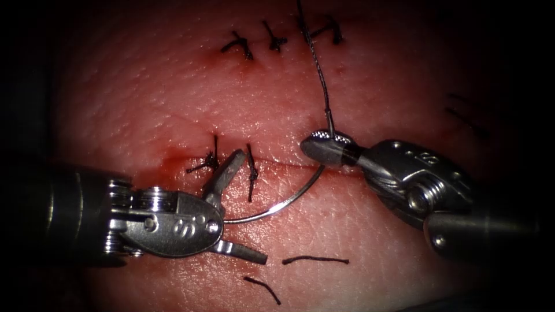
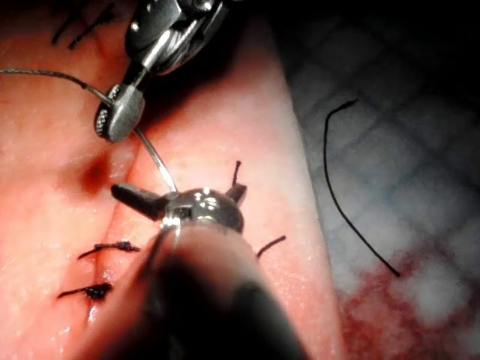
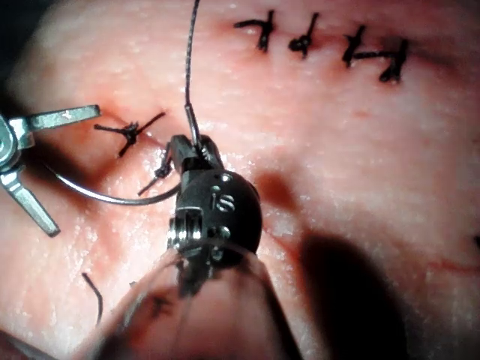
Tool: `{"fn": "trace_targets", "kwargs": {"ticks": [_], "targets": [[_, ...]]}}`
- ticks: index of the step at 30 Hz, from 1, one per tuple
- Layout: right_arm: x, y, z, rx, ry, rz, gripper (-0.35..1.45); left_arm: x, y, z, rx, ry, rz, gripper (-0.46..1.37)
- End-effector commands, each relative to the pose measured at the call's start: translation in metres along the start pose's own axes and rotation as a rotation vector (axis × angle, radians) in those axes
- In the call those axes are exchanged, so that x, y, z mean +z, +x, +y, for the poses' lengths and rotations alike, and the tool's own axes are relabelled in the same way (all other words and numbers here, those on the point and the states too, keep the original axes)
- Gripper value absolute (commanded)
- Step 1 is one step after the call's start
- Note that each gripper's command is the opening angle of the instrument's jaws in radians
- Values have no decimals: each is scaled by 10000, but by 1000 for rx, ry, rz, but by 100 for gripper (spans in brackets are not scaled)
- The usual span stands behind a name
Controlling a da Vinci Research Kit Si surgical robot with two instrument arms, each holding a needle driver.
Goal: Wound Closure
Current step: Hand the needle to the left grasper
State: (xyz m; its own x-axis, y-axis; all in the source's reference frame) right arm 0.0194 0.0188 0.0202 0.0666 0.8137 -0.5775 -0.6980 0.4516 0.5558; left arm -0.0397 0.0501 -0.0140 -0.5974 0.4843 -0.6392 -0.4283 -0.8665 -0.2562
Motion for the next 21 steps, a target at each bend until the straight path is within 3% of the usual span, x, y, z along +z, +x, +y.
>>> {"fn": "trace_targets", "kwargs": {"ticks": [1, 5, 18, 21], "targets": [[-1, -1, 1, -17, 22, 7, -35, 0, 0, 0, -28, -33, -9, 108], [-1, 1, 0, -117, 108, 55, -35, 2, 2, -6, -113, -133, -26, 105], [-4, 3, -6, -512, 292, 107, -35, 11, 3, -32, -360, -404, 107, 106], [-5, 6, -9, -563, 339, 141, -35, 13, 1, -35, -438, -509, 123, 104]]}}
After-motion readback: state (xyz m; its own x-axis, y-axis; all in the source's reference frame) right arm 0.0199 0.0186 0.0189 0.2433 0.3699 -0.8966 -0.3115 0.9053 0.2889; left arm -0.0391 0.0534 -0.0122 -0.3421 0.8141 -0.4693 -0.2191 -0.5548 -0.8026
